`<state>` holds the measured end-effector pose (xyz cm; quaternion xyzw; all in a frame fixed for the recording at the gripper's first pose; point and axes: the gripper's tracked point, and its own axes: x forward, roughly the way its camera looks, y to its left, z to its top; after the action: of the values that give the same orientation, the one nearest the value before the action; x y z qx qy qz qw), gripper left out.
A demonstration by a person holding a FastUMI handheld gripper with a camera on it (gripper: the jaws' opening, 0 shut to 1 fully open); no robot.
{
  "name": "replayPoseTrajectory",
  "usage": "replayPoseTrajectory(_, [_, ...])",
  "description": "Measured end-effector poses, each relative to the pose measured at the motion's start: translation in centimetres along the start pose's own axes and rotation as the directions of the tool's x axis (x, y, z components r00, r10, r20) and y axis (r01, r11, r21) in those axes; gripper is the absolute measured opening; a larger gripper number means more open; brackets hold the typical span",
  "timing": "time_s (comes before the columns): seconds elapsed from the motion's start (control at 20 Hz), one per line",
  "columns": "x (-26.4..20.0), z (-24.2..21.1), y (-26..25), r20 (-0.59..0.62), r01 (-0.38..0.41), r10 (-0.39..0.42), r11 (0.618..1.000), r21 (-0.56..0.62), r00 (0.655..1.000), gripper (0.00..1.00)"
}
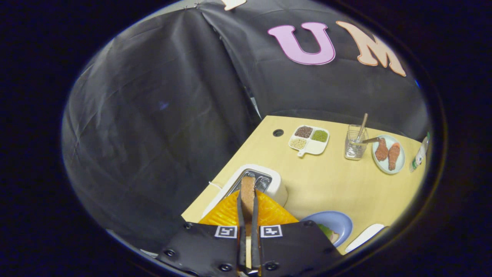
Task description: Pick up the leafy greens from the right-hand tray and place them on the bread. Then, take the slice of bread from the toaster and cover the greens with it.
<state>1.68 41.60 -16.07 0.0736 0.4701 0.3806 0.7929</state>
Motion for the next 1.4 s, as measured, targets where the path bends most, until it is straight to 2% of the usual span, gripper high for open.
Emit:
replayPoseTrajectory(0.2, [-1.8,-0.4,-1.2,0.02,-0.007,0.007,1.0,0.022,1.0,0.08])
replayPoseTrajectory(0.65, [-3.7,-3.8,-7.1,-0.002,0.049,-0.049,0.996,0.073,0.999,0.08])
replayPoseTrajectory(1.4, [-2.5,-11.1,-12.4,-0.074,0.043,-0.029,0.979,0.201,0.997,0.09])
